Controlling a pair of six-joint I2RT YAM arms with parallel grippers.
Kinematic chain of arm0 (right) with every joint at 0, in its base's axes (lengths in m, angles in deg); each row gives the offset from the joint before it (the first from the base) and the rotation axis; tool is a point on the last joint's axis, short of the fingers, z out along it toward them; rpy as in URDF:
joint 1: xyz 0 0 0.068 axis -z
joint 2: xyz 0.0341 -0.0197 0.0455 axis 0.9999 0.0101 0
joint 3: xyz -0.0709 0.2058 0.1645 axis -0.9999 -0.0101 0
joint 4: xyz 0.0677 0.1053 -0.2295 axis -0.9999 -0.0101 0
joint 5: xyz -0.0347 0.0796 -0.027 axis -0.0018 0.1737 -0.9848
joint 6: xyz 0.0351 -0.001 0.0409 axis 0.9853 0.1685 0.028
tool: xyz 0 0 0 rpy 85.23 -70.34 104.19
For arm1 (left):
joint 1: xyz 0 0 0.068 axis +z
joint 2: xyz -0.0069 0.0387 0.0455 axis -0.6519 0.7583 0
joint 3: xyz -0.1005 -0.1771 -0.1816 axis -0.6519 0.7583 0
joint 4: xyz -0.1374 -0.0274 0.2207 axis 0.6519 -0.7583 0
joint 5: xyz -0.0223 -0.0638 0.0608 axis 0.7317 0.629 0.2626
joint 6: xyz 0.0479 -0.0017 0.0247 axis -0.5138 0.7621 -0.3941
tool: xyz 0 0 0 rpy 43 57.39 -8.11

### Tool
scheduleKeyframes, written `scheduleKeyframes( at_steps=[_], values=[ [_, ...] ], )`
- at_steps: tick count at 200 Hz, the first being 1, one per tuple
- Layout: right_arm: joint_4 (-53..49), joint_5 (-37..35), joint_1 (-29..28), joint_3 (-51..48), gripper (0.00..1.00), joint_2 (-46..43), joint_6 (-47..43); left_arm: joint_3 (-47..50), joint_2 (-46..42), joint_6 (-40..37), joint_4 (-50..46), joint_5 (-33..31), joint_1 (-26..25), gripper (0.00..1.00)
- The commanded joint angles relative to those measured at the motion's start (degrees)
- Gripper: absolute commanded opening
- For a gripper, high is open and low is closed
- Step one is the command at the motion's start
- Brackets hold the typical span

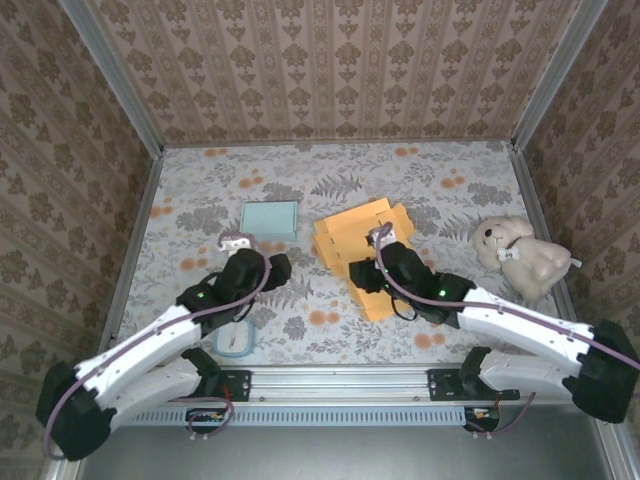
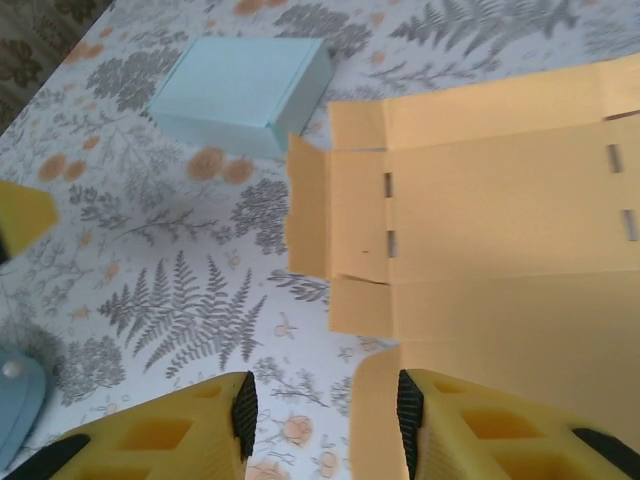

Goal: Fold the paper box

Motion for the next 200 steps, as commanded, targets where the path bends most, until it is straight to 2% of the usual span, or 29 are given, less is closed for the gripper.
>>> scheduleKeyframes(
  at_steps=[1,52,88,103,110,127,142,146,155,162,173,200],
  values=[
    [-1.8,-5.5,0.5,-4.9,0.46,-3.9,-2.3,-3.7,7.3,1.2,8.5,0.5,-2.2,0.96],
    [3.1,-5.3,1.0,-13.3,0.49,-12.5,-2.6,-14.4,28.2,3.0,10.7,-0.4,-3.1,0.95],
    [4.1,-6.4,1.2,-15.2,0.50,-14.1,-3.7,-18.8,39.5,3.8,13.6,1.9,-1.7,0.86],
    [4.7,-6.5,1.3,-15.1,0.50,-13.3,-4.1,-19.9,43.3,4.2,15.7,4.8,-0.6,0.74],
    [5.0,-6.5,1.3,-15.0,0.50,-12.8,-4.3,-20.0,44.6,4.2,17.3,5.7,-0.3,0.65],
    [5.0,-6.6,1.3,-14.0,0.50,-11.4,-4.9,-19.5,45.7,4.1,20.4,5.9,-0.3,0.40],
    [4.4,-6.9,1.4,-12.2,0.50,-9.8,-5.7,-18.3,44.6,3.2,22.7,5.0,-0.3,0.22],
    [4.1,-7.0,1.5,-11.6,0.51,-9.4,-5.9,-17.9,44.0,2.9,23.1,4.6,-0.3,0.13],
    [3.6,-7.1,1.7,-10.0,0.53,-8.1,-6.5,-16.6,42.4,1.8,24.6,3.9,-0.3,0.00],
    [3.2,-7.2,2.0,-8.7,0.58,-7.1,-7.0,-15.4,40.9,0.6,26.1,3.4,-0.3,0.00],
    [3.5,-5.6,2.7,-6.5,0.60,-5.0,-10.0,-13.3,38.3,-2.3,29.2,3.3,-0.3,0.00],
    [1.9,-1.2,4.1,0.8,0.63,0.4,-23.4,-9.5,32.3,-14.2,36.5,5.0,-0.3,0.00]
  ],
)
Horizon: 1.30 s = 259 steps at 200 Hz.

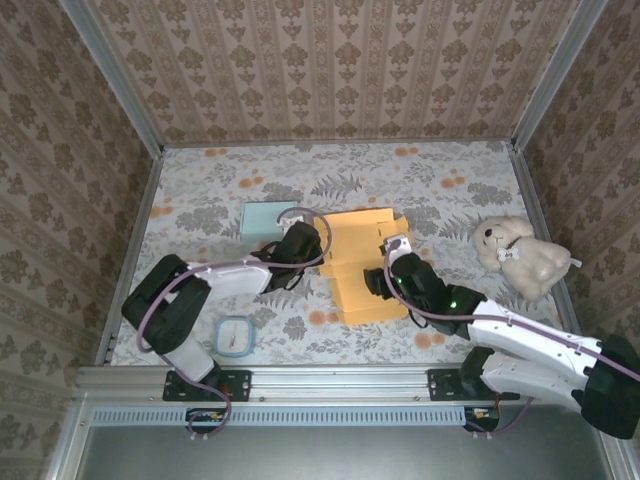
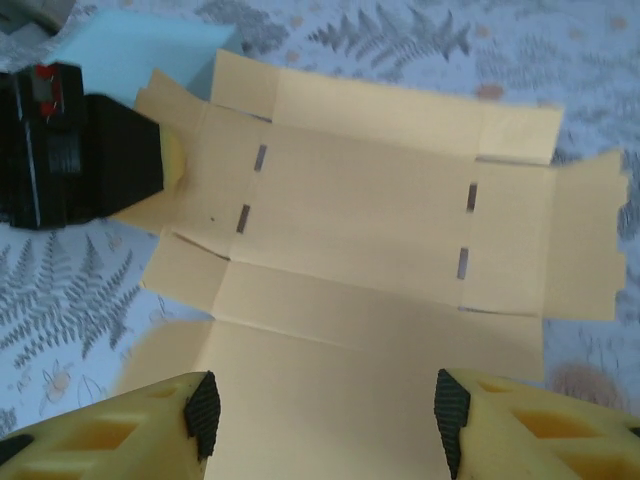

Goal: Fold the paper box

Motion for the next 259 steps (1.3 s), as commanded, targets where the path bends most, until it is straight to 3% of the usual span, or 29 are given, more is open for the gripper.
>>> scheduleKeyframes(
  at_steps=[1,41,86,117,132,158,211,259],
  values=[
    [-1.2,3.2,1.1,7.2,0.63,3.6,-12.7,2.6,-5.6,-11.8,9.5,0.6,0.1,0.00],
    [-12.8,7.5,2.8,21.8,0.62,10.6,-27.0,9.1,-13.0,-31.4,21.1,2.8,-0.6,0.00],
    [-22.1,8.0,5.4,28.7,0.59,12.2,-38.0,16.9,-19.7,-43.6,29.1,9.9,-0.9,0.00],
    [-21.4,12.2,7.2,25.7,0.50,8.4,-47.1,22.3,-25.3,-45.5,31.7,10.7,-1.3,0.00],
    [-20.3,14.5,9.3,24.9,0.47,8.0,-47.4,24.5,-28.2,-46.1,32.3,11.4,-1.3,0.00],
    [-24.0,22.1,14.2,28.3,0.48,11.7,-46.7,27.6,-33.5,-46.5,32.4,11.3,-1.4,0.00],
    [-32.1,29.7,16.1,35.2,0.47,16.6,-50.3,28.5,-38.4,-47.4,29.4,6.8,-1.4,0.00],
    [-40.5,28.6,16.2,41.7,0.38,20.6,-53.5,28.3,-38.6,-47.1,29.3,6.3,-1.4,0.00]
  ],
)
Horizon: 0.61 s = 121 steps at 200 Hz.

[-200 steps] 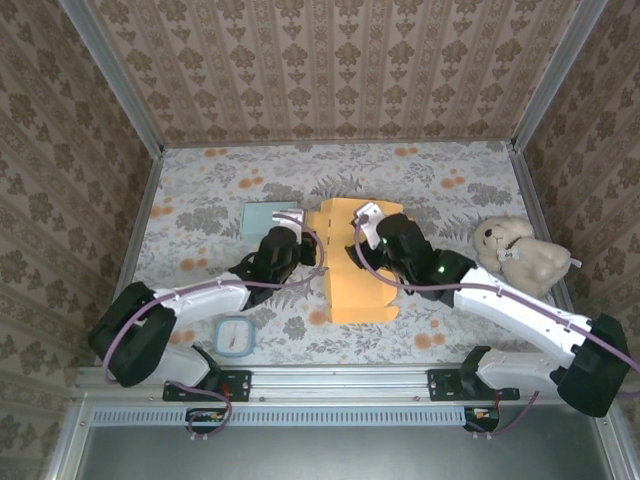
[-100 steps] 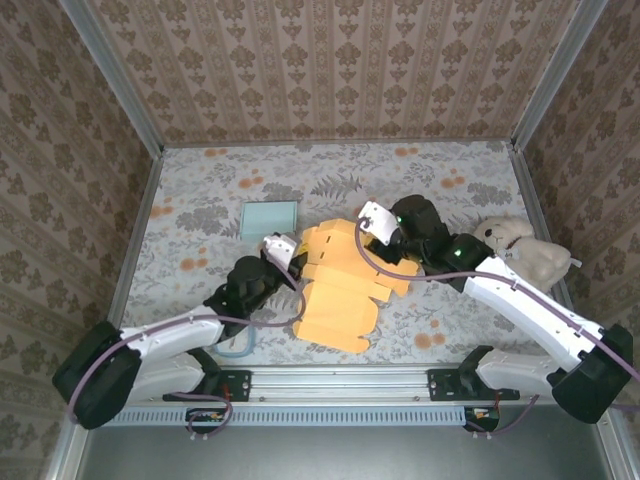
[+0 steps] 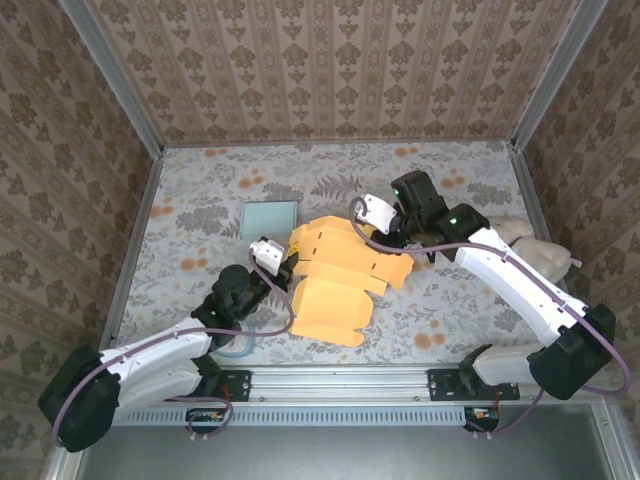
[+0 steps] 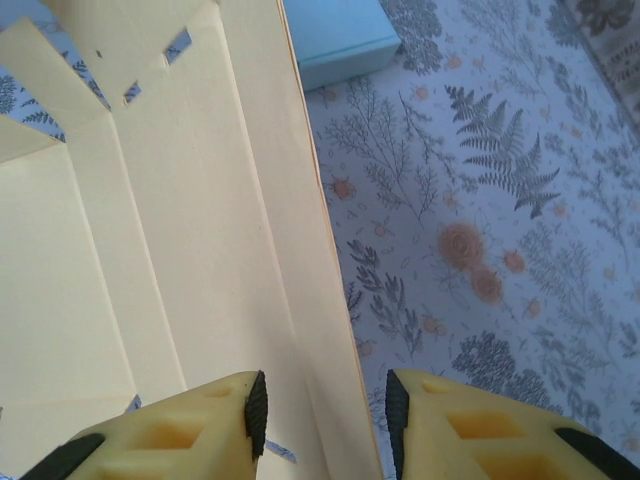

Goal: Fold the paper box

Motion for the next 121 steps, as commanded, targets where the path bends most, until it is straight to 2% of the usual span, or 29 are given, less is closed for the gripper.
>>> scheduleKeyframes(
  at_steps=[1,55,85,98,121],
  values=[
    [-6.8,1.2,0.3,3.2,0.38,1.9,-2.9,0.1,-0.9,-1.0,0.6,-1.1,-0.2,0.00],
    [-10.3,-2.2,-0.1,5.2,0.36,3.6,-4.2,0.6,-2.5,-0.6,0.3,-0.1,-0.2,0.00],
    [-12.5,-4.8,-0.5,6.0,0.35,7.3,-4.4,1.0,-3.1,-0.6,0.3,-0.1,-0.3,0.00],
    [-13.0,-5.2,-0.8,6.3,0.29,7.5,-4.4,1.1,-3.3,-0.6,0.3,-0.2,-0.2,0.00],
    [-12.7,-5.4,-1.9,6.5,0.13,6.6,-4.4,0.7,-3.0,-0.5,-0.4,-1.8,-0.2,0.00]
  ],
)
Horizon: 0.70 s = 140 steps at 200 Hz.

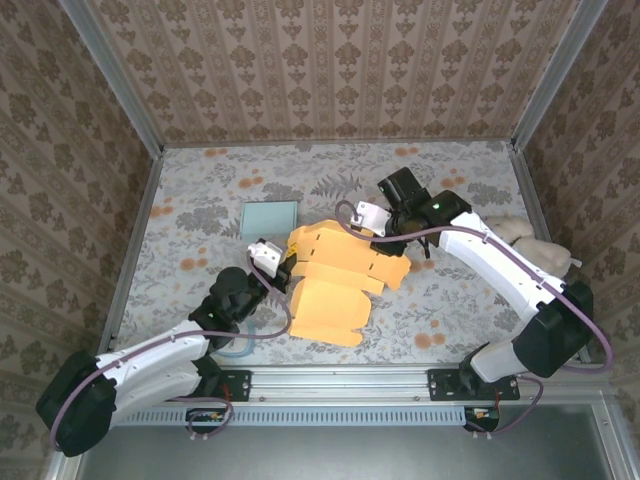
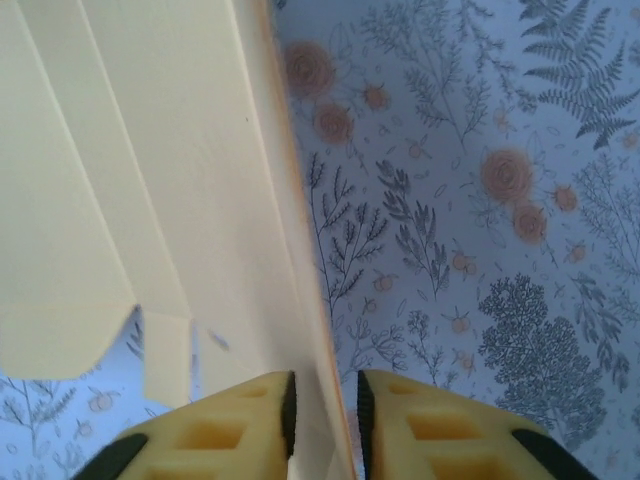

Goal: Fold the paper box

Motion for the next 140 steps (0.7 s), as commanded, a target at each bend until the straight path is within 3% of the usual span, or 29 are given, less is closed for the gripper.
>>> scheduleKeyframes(
  at_steps=[1,13,44,67,88,114,140],
  values=[
    [-2.9,-1.7,-1.3,1.9,0.12,-0.5,-0.5,-0.2,-0.9,-0.4,0.7,-1.6,-0.2,0.00],
    [-2.9,-2.8,-2.1,2.0,0.05,-0.9,-0.1,-1.0,-0.5,0.2,-0.3,-3.4,-0.1,0.03],
    [-3.8,-6.9,-5.6,2.5,0.01,-0.6,1.6,-2.9,-1.4,4.7,-4.6,-11.0,-0.2,0.28],
    [-3.9,-8.4,-6.7,2.7,0.00,0.2,4.5,-4.8,-6.7,10.4,-12.6,-14.5,-0.1,0.48],
    [-3.5,-8.7,-6.7,2.6,0.00,0.5,6.5,-5.7,-15.1,15.6,-21.2,-13.1,-0.1,0.48],
    [-2.1,-9.5,-6.7,1.3,0.00,0.1,7.5,-4.4,-25.0,22.1,-24.7,-4.3,-0.2,0.40],
    [-0.4,-8.9,-6.7,-0.3,0.00,-1.2,7.3,-5.6,-26.1,27.9,-27.7,0.3,-0.5,0.33]
  ],
)
